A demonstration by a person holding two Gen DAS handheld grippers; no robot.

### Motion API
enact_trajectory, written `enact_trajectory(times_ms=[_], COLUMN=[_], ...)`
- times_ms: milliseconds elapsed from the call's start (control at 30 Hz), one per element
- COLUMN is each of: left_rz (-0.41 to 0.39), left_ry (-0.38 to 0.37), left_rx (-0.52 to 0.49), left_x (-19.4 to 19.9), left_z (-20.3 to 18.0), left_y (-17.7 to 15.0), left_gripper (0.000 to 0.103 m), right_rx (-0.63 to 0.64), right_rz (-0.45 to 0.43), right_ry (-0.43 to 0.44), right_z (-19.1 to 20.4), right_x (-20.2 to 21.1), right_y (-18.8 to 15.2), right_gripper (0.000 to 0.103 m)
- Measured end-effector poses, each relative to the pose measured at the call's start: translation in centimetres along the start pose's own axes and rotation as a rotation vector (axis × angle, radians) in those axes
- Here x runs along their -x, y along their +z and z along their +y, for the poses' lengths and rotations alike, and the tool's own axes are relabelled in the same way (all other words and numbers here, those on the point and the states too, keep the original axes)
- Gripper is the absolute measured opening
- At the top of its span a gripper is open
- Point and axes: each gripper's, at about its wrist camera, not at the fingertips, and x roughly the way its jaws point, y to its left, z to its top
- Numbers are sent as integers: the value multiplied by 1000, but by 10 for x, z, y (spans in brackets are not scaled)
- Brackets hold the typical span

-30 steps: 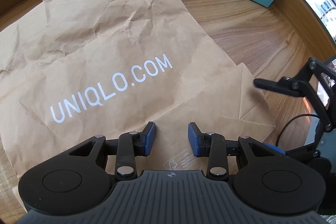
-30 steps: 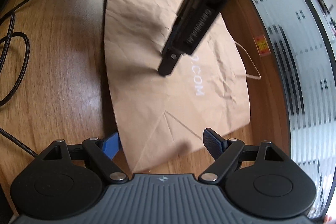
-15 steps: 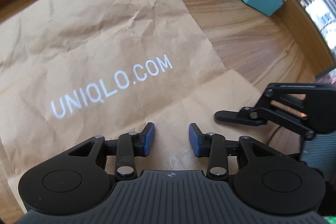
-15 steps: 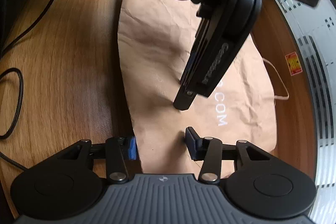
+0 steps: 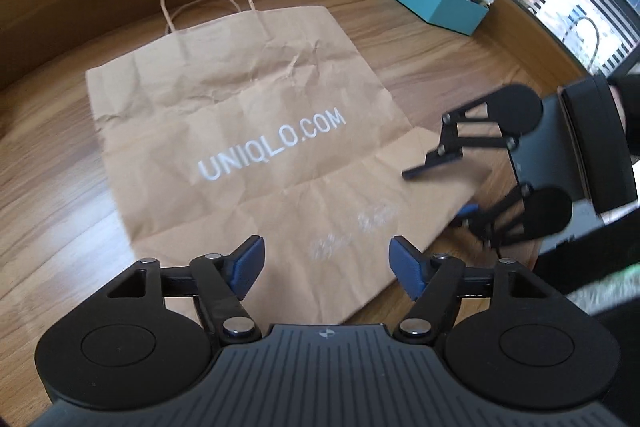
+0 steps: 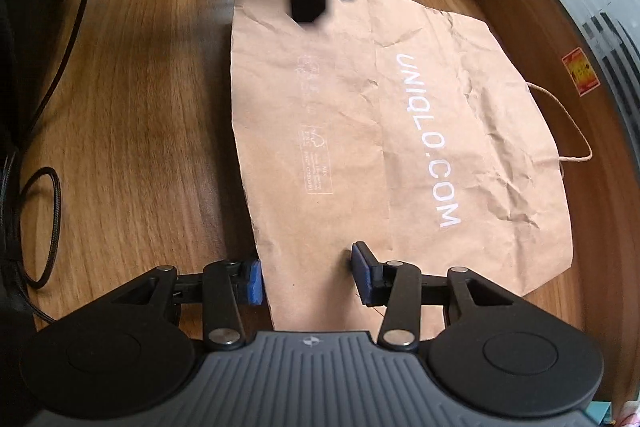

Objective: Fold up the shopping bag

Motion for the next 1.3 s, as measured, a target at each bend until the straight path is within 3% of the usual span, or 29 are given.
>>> enact_trajectory(times_ms=[133, 267, 367, 567, 700, 867, 933, 1100, 1133, 1200, 1300], left_rz=[-17, -15, 59, 130, 163, 185, 187, 189, 180, 176, 157], left_ry=[54, -2, -34, 39, 18, -18, -48, -169, -179, -177, -136], left_rx=[-43, -45, -83, -186, -174, -160, -113, 205, 256, 310, 394], left_x=[7, 12, 6, -4, -7, -5, -1, -6, -6, -6, -10], left_z=[1, 9, 15, 27, 36, 49, 59, 112, 121, 133, 153], left_y=[-12, -17, -16, -13, -10, -9, -6, 11, 13, 16, 24], left_gripper=[74, 74, 74, 74, 73, 73, 72, 73, 68, 62, 61], right_rx=[-54, -109, -158, -278, -359, -545, -624, -820, -864, -963, -1087], right_rz=[-14, -29, -42, -71, -90, -112, -120, -141, -145, -154, -168], right_ry=[42, 84, 118, 175, 213, 291, 323, 403, 421, 455, 484], right_z=[-9, -27, -45, -75, -94, -137, -155, -200, -208, -220, -241], right_x=[4, 5, 3, 2, 1, -2, -3, -7, -7, -9, -13], right_y=[6, 12, 15, 21, 25, 6, -3, -25, -29, -37, -47], right_gripper=[48, 46, 46, 44, 40, 34, 34, 34, 34, 34, 34])
